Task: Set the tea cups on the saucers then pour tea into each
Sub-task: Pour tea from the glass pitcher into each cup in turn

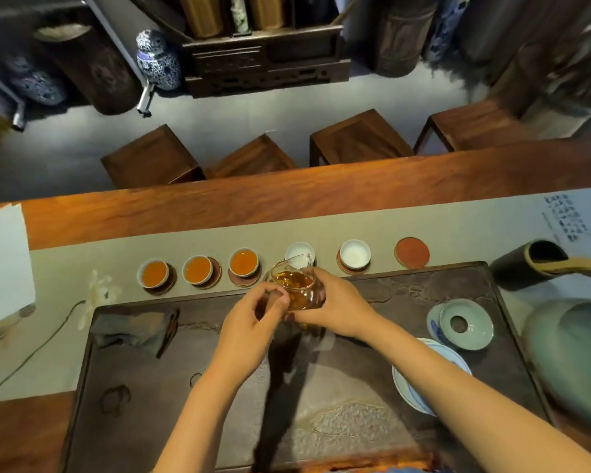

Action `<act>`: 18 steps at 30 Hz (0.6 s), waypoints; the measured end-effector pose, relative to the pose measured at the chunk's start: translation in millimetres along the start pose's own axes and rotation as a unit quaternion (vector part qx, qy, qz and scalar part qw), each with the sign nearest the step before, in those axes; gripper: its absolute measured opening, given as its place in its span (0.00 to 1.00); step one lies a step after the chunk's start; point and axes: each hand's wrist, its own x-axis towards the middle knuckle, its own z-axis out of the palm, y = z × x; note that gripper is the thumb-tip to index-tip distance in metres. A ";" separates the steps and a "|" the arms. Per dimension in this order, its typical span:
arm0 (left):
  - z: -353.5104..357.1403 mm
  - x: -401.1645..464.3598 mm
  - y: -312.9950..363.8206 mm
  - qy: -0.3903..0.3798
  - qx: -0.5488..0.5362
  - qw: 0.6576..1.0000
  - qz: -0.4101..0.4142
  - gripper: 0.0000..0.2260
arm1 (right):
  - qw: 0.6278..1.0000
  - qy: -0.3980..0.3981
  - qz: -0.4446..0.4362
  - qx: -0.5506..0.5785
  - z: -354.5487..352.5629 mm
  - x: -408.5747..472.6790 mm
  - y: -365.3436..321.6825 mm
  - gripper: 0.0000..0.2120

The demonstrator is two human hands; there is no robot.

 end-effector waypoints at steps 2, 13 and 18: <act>-1.5 6.4 -1.2 -0.004 0.014 1.000 -0.003 0.04 | 1.000 -0.003 0.014 0.019 2.7 6.6 4.3 0.24; -15.7 32.2 -2.6 -0.024 0.068 0.997 -0.024 0.06 | 0.994 -0.015 0.049 0.097 21.9 32.9 14.4 0.32; -17.7 38.9 -5.4 -0.019 0.079 0.996 -0.020 0.07 | 0.990 -0.013 0.060 0.129 29.3 39.5 15.5 0.33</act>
